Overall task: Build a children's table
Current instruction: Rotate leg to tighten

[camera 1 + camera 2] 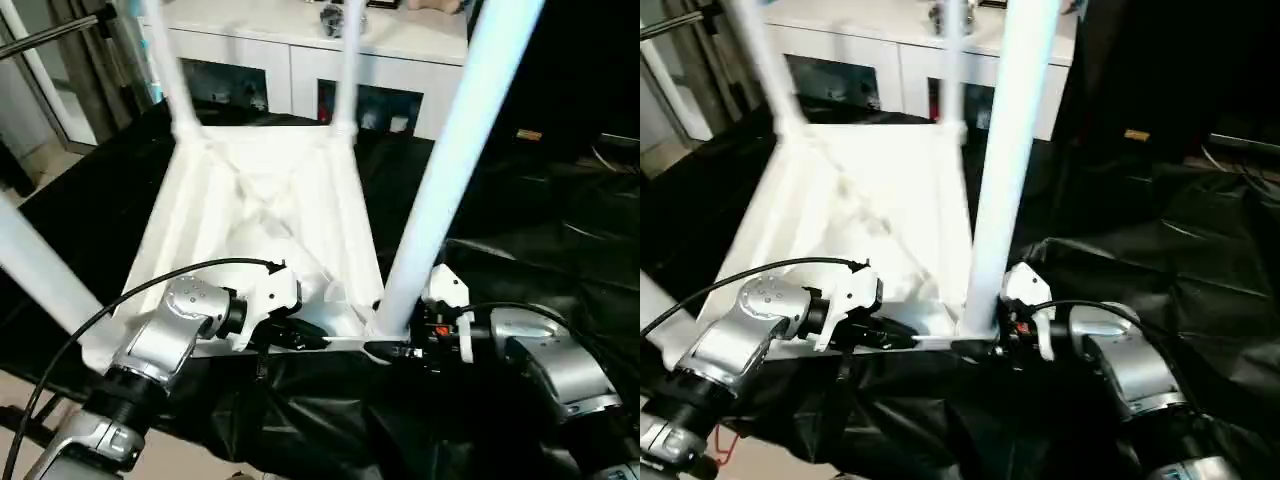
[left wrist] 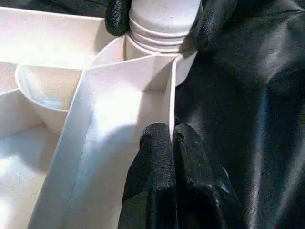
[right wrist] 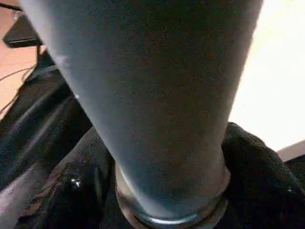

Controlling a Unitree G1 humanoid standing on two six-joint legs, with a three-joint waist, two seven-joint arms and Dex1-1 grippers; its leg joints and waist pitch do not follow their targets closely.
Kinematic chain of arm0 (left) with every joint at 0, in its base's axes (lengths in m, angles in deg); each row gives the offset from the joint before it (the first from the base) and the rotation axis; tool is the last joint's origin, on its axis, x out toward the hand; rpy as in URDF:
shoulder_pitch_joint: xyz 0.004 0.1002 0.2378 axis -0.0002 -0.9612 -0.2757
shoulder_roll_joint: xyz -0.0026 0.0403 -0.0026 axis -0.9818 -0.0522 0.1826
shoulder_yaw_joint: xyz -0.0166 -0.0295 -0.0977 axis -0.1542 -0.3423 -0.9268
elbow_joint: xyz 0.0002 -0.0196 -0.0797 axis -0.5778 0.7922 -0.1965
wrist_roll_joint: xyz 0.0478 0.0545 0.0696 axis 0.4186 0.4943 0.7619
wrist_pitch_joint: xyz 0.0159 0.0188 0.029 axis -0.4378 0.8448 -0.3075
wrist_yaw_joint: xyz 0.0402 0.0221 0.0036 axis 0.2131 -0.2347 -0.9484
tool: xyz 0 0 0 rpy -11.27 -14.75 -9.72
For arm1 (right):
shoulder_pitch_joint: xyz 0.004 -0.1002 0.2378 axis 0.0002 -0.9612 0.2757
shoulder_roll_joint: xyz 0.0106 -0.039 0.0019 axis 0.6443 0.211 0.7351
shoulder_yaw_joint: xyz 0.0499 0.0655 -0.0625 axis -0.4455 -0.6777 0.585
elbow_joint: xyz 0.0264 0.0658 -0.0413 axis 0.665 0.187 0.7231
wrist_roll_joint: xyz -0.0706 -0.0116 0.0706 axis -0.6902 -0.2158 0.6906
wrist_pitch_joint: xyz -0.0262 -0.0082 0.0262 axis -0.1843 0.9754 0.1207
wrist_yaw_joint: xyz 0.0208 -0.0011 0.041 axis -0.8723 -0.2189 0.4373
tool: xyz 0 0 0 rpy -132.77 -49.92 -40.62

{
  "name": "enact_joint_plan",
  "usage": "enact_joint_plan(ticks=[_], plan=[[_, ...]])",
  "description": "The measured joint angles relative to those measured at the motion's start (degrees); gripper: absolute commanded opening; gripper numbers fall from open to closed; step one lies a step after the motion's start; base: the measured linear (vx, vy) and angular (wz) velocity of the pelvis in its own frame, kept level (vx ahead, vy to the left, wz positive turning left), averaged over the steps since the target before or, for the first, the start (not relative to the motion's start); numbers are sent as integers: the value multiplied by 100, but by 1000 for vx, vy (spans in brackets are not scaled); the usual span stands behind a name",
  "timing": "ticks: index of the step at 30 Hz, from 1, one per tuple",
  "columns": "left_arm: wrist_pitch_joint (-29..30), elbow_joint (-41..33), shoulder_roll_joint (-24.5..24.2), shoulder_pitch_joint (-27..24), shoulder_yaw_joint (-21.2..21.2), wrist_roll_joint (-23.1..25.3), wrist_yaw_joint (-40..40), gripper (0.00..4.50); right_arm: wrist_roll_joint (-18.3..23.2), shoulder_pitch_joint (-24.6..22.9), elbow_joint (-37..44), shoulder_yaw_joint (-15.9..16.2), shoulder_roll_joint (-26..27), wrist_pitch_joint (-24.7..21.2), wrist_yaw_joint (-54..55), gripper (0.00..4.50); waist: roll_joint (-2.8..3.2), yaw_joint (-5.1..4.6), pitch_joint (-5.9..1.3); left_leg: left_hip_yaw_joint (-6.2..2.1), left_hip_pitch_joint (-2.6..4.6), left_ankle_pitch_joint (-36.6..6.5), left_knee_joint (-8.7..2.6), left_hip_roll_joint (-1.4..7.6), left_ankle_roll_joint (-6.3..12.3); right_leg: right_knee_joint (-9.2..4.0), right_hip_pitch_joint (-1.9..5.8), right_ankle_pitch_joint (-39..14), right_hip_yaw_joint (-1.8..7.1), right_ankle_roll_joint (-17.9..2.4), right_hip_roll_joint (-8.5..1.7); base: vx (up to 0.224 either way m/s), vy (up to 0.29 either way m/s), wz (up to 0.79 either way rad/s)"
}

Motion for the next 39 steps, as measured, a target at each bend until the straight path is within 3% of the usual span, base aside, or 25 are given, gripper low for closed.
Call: enact_joint_plan(ticks=[6,13,20,25,26,29,35,39], plan=[[0,-22,-24,-6,34,-23,48,0,40,-32,29,4,8,-35,-33,277,1,33,-1,0,2,0,-1,2,-1,4,0,1,-1,1,1,0,0,0],[64,-57,15,-49,-50,54,-310,0,10,-242,166,-231,338,-155,604,272,-2,22,-2,1,16,0,1,4,-2,22,3,1,3,0,3,0,0,0],[607,-64,741,-82,-211,454,-1821,0,-485,154,-682,-660,1424,60,3058,272,-16,-245,-6,-61,32,0,-4,-9,-4,-24,7,-15,-11,34,-1,-55,0,-5],[688,-59,964,-83,-191,669,-2310,0,-749,271,-860,-767,1854,44,3985,272,-19,-290,-7,-106,29,0,0,-19,-4,-48,16,-17,-38,36,1,-11,1,-1],[697,-60,997,-84,-183,704,-2348,0,-790,293,-890,-767,1882,42,4061,307,-17,-295,-7,-121,26,0,-5,-19,-3,-77,23,-17,-53,36,3,0,0,0],[701,-65,1016,-88,-181,729,-2380,0,-859,311,-912,-766,1924,37,4107,352,-14,-297,-9,-136,18,0,-15,-19,-3,-138,34,-17,-86,36,1,0,0,0],[681,-130,938,-96,-173,711,-2205,0,-885,302,-898,-679,1782,193,3734,386,-15,-298,-7,-131,14,0,-14,-29,-2,-148,26,-16,-58,35,3,0,0,0],[551,-433,524,-261,-113,457,-1423,0,-618,25,-528,-395,1146,435,2433,386,-5,-271,-3,-120,13,0,-10,-29,-2,-106,16,16,-32,22,5,15,-4,1]])
